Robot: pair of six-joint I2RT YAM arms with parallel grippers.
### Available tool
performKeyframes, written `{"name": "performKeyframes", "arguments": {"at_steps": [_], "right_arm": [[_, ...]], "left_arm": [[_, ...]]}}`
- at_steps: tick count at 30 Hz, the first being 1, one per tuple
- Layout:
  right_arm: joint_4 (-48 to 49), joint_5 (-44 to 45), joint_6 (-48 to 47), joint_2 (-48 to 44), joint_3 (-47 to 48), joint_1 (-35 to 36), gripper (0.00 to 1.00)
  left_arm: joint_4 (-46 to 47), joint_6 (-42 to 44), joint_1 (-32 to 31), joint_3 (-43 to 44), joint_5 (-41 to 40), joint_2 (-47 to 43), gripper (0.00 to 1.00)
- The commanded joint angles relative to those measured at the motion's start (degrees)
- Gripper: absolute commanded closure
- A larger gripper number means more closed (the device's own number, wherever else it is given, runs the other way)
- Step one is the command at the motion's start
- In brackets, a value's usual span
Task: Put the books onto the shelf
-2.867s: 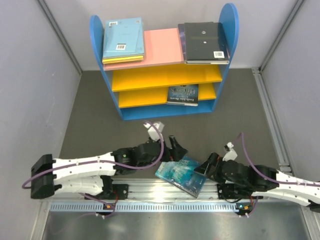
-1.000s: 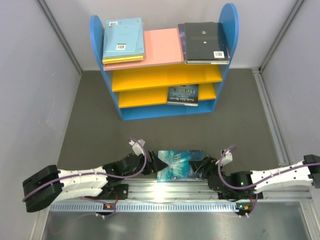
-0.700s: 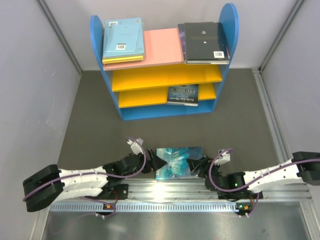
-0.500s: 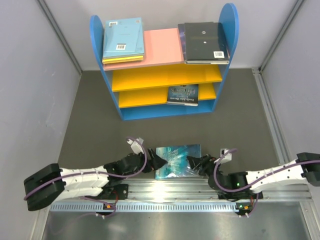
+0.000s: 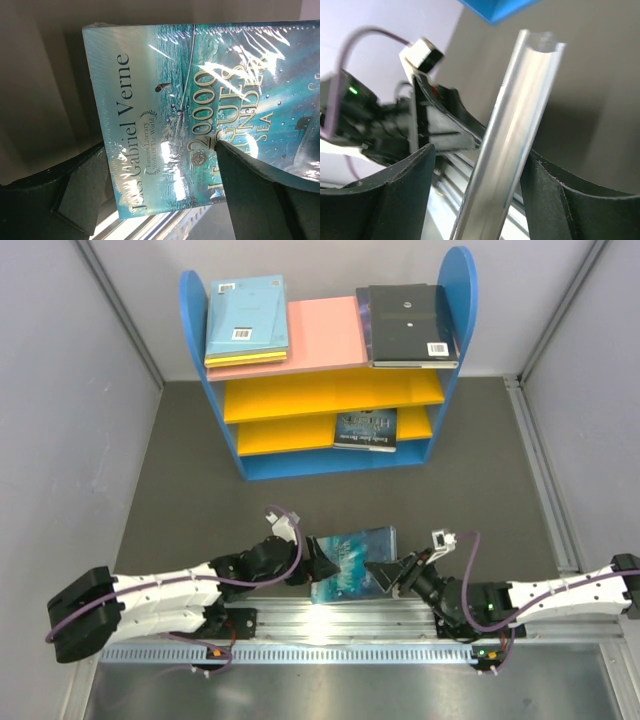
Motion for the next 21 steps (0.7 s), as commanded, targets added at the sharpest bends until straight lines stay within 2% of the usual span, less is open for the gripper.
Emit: {"name": "performKeyframes", "arguments": {"at_steps": [1,2,3,5,7,9,12,15,17,21], "right_arm": [[12.31,-23.91,3.08,4.39,-1.57,1.98,1.00],[12.40,-26.27,3.16,7.88,-1.13,1.98,0.96],[11.96,-27.33,3.25,9.66,0.87,1.98,0.83],[11.35,-29.27,3.08,14.82,3.35,1.98,0.49],[12.31,-31.12,3.51,17.40,4.23,1.98,0.36],[13.97,-31.65,4.22,19.51,4.06,1.98,0.27],[17.31,-30.43,5.88,17.94,1.60,1.98,0.28],[16.71,-26.40,8.34,12.59,-2.43,2.06,0.42],[12.50,-23.06,10.89,6.64,-4.99,1.98,0.47],[1.26,-18.21,14.67,-5.25,-7.72,2.06,0.48]], "left_arm": [[5.38,1.38,-0.74,4.87,3.96,2.28,0.11],[5.29,1.47,-0.73,4.95,3.96,2.28,0.11],[4.86,1.56,-0.56,5.04,3.96,2.28,0.11],[4.24,1.91,-0.38,5.31,3.78,1.93,0.12],[3.28,2.17,-0.21,5.48,3.52,1.32,0.12],[2.66,2.35,0.05,5.40,3.43,0.88,0.12],[1.78,2.35,0.14,4.96,3.17,-0.09,0.12],[1.34,2.08,0.23,4.25,2.73,-1.41,0.12],[1.08,1.91,0.23,3.64,2.38,-2.20,0.12],[1.34,1.56,0.41,2.76,2.46,-2.55,0.13]]}}
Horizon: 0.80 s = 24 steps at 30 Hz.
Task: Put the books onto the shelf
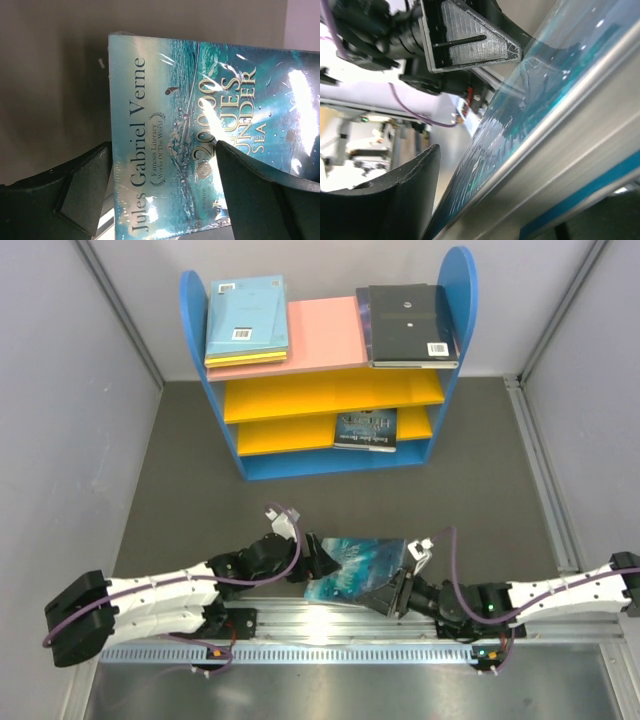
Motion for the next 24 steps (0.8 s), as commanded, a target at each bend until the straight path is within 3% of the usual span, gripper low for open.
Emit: {"name": "performKeyframes", "arguments": {"at_steps": [1,3,4,5,6,7,12,19,24], "right_arm": [[2.32,3.58,3.94,-10.26,-7.68,1.10,0.48],[1.33,4.82,3.51,-11.69,-7.59,1.10,0.49],[1.85,5.08,3.51,-10.21,-7.33,1.10,0.54],[2.38,5.43,3.68,-8.98,-7.15,1.10,0.83],[1.17,5.78,4.29,-7.57,-6.71,1.10,0.97],[-0.84,6.31,5.52,-4.86,-4.62,1.10,1.00],[-6.90,6.58,3.34,-0.79,0.92,1.10,1.00],[-29.66,14.56,2.72,-13.94,9.02,1.19,1.00],[-34.78,16.07,2.19,-21.17,9.46,1.19,1.00]], "left_arm": [[4.68,-0.13,-0.51,1.01,2.57,-0.41,0.13],[4.77,-0.04,-0.60,0.92,2.57,-0.24,0.13],[4.77,-0.04,-0.60,0.83,2.57,-0.15,0.14],[4.77,0.05,-0.51,0.92,2.57,-0.06,0.14],[4.68,0.14,-0.51,0.92,2.57,-0.15,0.14],[4.51,0.14,-0.51,1.01,2.57,-0.15,0.14],[-0.75,1.89,-0.33,2.41,-0.67,-3.56,0.12],[-21.74,4.35,0.63,6.19,-11.38,-17.62,0.01],[-31.86,5.58,0.81,9.97,-17.63,-27.12,0.01]]}}
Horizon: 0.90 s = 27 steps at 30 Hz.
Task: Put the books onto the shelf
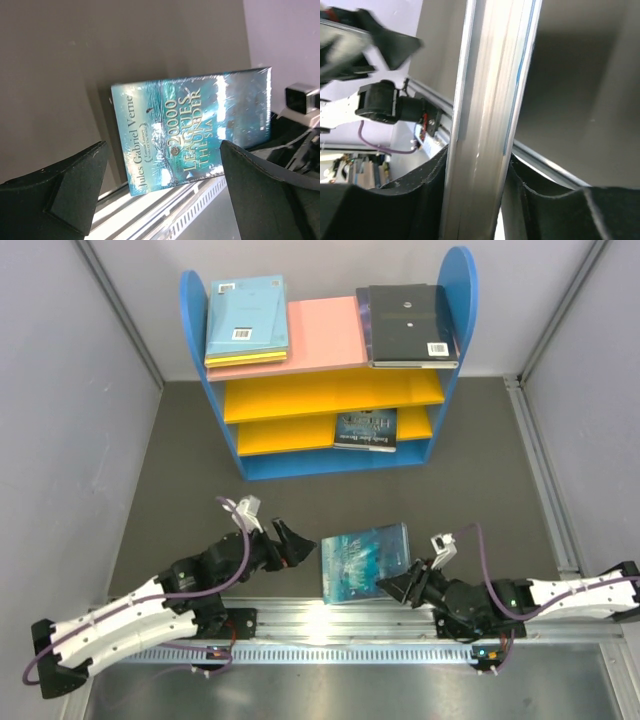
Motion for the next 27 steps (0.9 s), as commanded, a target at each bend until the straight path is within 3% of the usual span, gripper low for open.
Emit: {"name": "performKeyframes", "arguments": {"at_steps": [1,5,13,27], "right_arm": [[-2.44,5.42,-0.96,-4.78,4.91,0.71,1.00],[-5.96,7.89,-3.40,-8.39,7.63,0.62,1.00],[-6.84,13.33,-9.74,-9.10,13.70,0.62,1.00],[0.80,22.74,-19.76,-13.23,18.37,0.62,1.00]], "left_arm": [[-10.34,2.13,0.33,4.00,-7.04,-3.65,0.01],[-13.52,2.66,0.33,4.98,-8.37,-4.89,0.01],[-9.93,-0.50,0.33,-0.20,-5.38,-5.33,0.01],[-6.58,-4.28,0.33,-6.80,-4.76,-6.82,0.01]]}}
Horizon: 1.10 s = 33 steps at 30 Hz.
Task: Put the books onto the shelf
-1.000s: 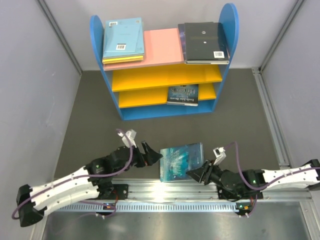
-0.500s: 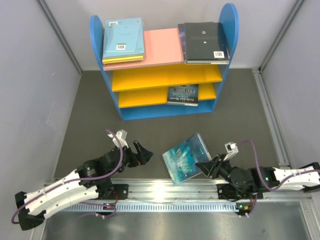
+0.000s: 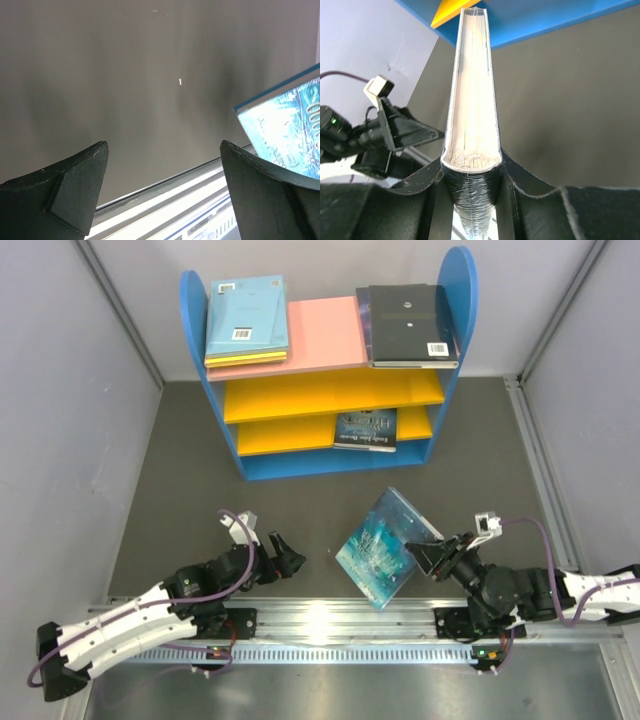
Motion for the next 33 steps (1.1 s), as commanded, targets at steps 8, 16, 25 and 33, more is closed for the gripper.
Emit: {"name": "performKeyframes", "arguments": {"at_steps": [8,16,25,33], "right_arm": [[17.33,12.33,-1.03,-7.02,2.44,0.62,1.00],[12.98,9.25,-14.99,7.10,17.06,1.06,1.00],[-6.75,9.80,-25.71,51.33,40.76,-13.22,1.00],[3.97,-14.62,-30.39,34.48,34.96,-36.27,1.00]], "left_arm": [[7.97,-2.48,0.20,-3.75,1.73,-1.08,0.01],[20.35,0.42,0.20,-5.08,5.43,-0.20,0.01],[16.34,2.62,0.20,0.64,5.25,5.17,0.02],[12.90,2.62,0.20,-0.85,3.15,-0.63,0.01]]}}
